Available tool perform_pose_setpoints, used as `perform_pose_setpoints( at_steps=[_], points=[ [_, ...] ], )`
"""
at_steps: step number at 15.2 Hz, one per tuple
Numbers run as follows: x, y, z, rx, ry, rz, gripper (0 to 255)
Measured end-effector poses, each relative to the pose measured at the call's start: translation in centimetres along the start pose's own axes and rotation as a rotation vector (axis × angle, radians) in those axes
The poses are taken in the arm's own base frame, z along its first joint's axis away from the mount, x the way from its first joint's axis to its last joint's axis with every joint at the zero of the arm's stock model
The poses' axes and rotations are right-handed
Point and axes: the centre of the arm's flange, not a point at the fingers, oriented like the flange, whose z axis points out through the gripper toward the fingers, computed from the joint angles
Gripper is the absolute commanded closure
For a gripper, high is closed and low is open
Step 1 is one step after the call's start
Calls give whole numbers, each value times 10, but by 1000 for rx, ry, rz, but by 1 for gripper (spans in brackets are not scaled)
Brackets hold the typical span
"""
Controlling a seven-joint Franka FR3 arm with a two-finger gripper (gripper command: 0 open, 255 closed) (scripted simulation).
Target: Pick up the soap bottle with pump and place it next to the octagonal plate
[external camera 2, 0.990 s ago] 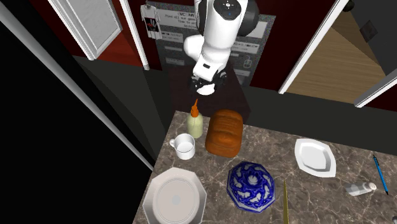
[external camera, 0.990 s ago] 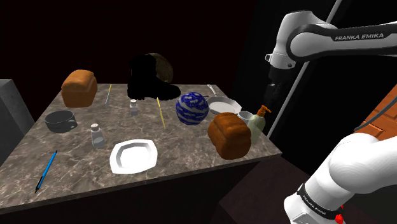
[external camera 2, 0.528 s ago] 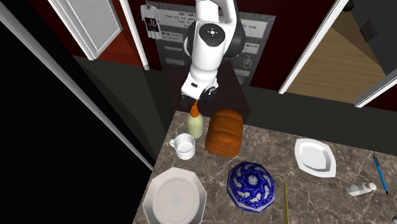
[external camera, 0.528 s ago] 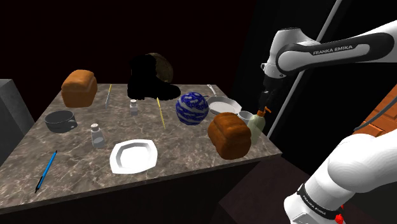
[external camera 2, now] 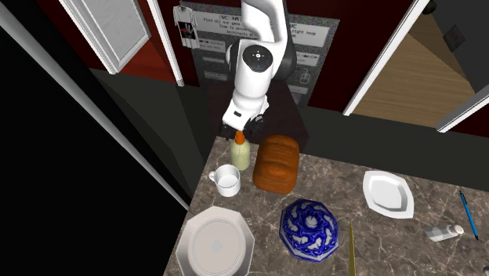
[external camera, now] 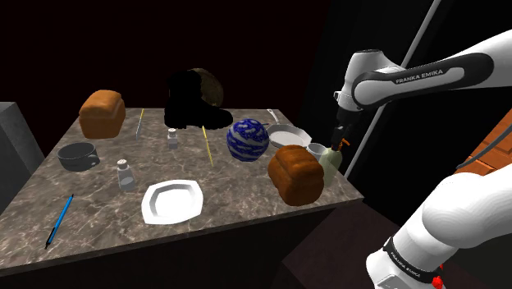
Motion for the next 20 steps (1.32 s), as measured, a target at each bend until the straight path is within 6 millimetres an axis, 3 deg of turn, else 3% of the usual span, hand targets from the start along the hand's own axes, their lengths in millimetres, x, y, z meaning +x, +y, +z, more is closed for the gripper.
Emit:
perform_pose_setpoints(
  at_steps=[4,5,15,20],
  points=[
    [0,0,1,0,0,0,0],
    [0,0,1,0,0,0,255],
    [0,0,1,0,1,0,255],
    [0,3,-21,0,0,0,255]
  ],
)
